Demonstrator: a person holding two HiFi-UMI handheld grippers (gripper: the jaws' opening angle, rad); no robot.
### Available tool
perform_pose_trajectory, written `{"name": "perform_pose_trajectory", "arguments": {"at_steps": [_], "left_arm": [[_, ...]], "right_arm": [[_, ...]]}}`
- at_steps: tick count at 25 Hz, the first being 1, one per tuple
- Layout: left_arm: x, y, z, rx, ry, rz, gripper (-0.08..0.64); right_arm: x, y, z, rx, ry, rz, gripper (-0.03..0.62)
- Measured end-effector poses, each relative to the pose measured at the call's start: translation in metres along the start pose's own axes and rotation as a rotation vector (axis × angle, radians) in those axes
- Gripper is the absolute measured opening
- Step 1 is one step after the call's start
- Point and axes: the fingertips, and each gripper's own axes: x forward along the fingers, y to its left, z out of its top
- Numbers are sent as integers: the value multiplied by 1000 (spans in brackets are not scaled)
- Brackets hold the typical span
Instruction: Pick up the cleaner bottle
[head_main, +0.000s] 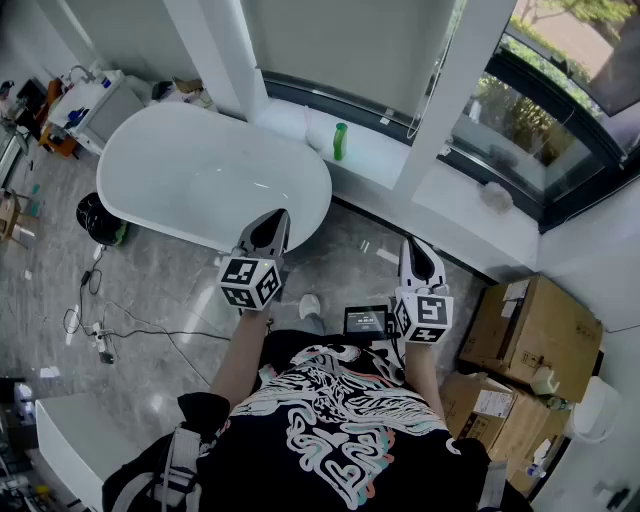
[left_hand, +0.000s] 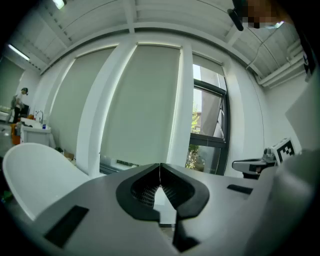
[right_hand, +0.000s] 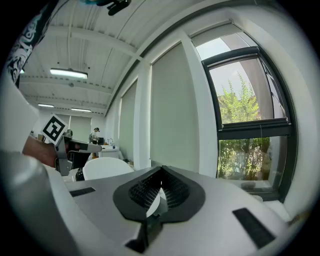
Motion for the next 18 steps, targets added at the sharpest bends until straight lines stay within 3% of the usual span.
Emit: {"name": "perform_pose_trajectory", "arguments": {"at_steps": [4, 18], "left_arm": [[-3, -11, 0, 99, 11, 5, 20], [3, -23, -2, 103, 13, 3, 20]], "right_arm": [[-4, 0, -5, -2, 7, -3, 26], [2, -9, 3, 9, -11, 25, 26]]}}
